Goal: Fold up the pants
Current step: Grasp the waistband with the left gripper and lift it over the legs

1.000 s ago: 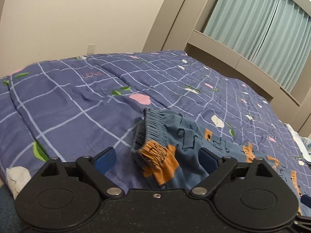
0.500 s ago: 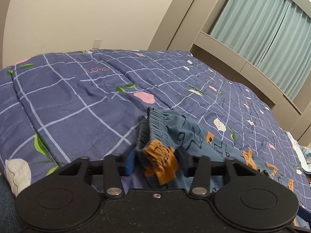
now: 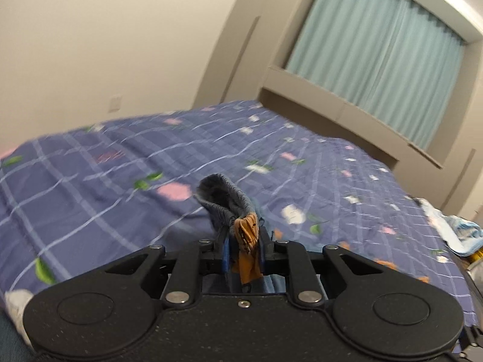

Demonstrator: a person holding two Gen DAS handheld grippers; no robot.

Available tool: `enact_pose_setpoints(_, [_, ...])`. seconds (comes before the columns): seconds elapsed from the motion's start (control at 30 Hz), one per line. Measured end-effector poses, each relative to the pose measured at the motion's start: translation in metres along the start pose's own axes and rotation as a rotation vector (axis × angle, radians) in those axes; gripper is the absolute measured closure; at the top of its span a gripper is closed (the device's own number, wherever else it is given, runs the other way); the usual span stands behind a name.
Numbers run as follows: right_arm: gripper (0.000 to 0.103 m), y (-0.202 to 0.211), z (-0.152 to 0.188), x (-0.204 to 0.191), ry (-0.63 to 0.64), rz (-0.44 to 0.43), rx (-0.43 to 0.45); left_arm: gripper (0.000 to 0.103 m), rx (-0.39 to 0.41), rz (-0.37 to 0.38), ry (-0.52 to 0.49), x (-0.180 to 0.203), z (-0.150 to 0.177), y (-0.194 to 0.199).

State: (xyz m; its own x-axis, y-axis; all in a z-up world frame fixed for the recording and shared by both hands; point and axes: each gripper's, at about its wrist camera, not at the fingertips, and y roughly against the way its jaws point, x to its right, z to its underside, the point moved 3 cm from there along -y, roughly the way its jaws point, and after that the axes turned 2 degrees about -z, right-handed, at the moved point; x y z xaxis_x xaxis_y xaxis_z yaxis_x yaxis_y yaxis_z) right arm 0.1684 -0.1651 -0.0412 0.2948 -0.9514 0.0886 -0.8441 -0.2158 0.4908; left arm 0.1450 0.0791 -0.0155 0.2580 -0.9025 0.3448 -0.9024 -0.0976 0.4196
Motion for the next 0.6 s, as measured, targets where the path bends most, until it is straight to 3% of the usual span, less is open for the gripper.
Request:
enact_pose_setpoints(0.37, [0.0, 0.026, 0.003, 0.021, -0.005, 0.047, 0.03, 0.085, 0.058, 0.264, -0.159, 0.102, -0.023, 0.013])
enact_pose_setpoints(0.6, [0.0, 0.054, 0.013, 0.059, -0.047, 0.144, 0.025, 0.085, 0.034, 0.405, -0.3, 0.176, -0.005, 0.012])
